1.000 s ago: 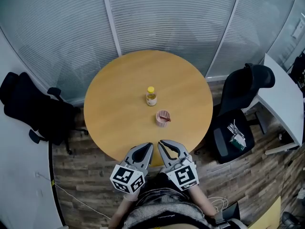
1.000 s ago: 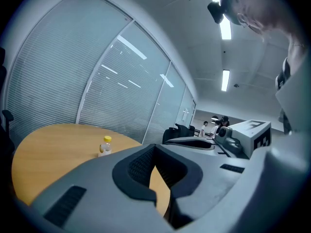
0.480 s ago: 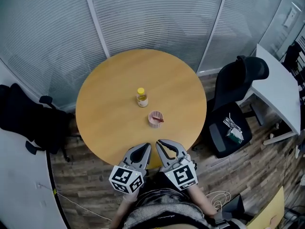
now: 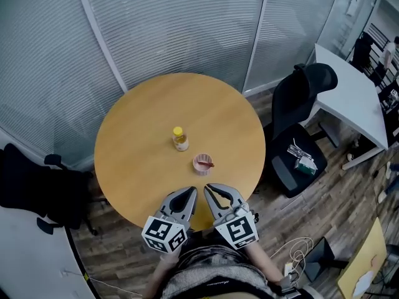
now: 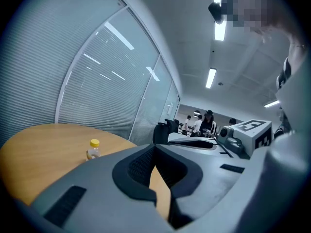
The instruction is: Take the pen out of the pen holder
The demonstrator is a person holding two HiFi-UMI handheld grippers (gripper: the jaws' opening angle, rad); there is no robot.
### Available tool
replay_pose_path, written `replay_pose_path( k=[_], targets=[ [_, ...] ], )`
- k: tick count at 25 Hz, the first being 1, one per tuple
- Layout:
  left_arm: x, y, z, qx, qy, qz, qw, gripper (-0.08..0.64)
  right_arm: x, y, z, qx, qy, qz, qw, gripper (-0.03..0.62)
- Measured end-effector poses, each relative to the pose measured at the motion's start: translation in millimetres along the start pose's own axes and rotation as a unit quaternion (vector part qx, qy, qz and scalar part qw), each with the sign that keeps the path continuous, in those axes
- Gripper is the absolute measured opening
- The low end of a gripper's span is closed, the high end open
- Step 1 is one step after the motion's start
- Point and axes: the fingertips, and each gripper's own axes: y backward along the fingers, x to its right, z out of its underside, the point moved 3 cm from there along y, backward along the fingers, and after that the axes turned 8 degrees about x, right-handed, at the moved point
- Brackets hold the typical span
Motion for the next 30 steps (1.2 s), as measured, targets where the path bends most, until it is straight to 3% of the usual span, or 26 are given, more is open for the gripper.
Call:
replay_pose_path(
  k=[20,26,30],
  targets=[
    [-76,17,-2,-0.042,-0.006,0.063,0.9971,0.005,-11,-59,23,-0.031,-0.013,0.103,0.994,0.029],
    [-68,-9,7,-0.059,-0.004,0.059,0.9965,0.005,17,-53,33,-0.043,-0.018,0.107,0.993,0.029],
    [-59,-30,14,-0.064,0.001,0.044,0.9970,0.005,37,-49,37,-0.044,-0.020,0.086,0.995,0.029]
  ],
)
